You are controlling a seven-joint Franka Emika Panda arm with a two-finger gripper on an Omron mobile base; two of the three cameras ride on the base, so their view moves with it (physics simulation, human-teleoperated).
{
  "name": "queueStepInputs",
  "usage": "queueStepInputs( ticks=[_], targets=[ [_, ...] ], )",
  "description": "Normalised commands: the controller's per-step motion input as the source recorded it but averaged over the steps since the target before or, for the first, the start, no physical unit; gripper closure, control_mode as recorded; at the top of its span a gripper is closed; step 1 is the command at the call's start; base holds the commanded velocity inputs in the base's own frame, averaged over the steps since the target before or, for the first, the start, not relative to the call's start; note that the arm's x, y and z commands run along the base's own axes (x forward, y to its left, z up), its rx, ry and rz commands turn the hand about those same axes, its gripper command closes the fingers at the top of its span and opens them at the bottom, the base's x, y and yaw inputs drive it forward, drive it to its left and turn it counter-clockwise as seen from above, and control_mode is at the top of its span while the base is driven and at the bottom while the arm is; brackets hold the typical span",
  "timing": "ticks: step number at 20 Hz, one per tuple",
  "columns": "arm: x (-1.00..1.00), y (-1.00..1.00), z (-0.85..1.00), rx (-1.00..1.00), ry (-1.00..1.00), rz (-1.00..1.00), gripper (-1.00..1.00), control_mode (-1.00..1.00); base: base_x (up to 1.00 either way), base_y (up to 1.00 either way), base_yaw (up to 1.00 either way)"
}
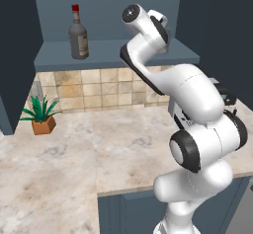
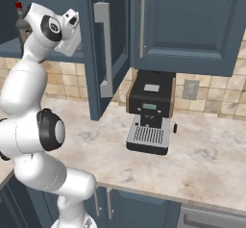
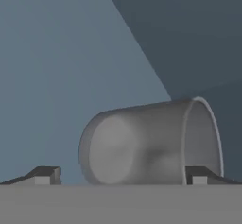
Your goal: There is a bowl on the dining counter. Grab a lemon wedge from the fridge and place it in the bowl. Then get the liquor bottle and glass cup from the cabinet and place them next to the bowl.
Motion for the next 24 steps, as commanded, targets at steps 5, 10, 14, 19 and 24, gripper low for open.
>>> queueStepInputs(
  ticks=[5,10,14,19,24],
  targets=[
    [-0.31,0.0,-0.36,0.0,0.1,0.0,-1.0,-1.0,0.0,0.0,0.0],
    [0.0,0.0,-0.29,0.0,0.13,0.0,-1.0,-1.0,0.0,0.0,0.0],
    [0.08,0.0,-0.15,0.0,0.09,0.0,1.0,-1.0,0.0,0.0,0.0],
    [0.21,0.0,-0.04,0.0,0.03,0.0,1.0,-1.0,0.0,0.0,0.0],
    [0.02,0.0,-0.05,0.0,0.0,0.02,1.0,-1.0,0.0,0.0,0.0]
  ],
)
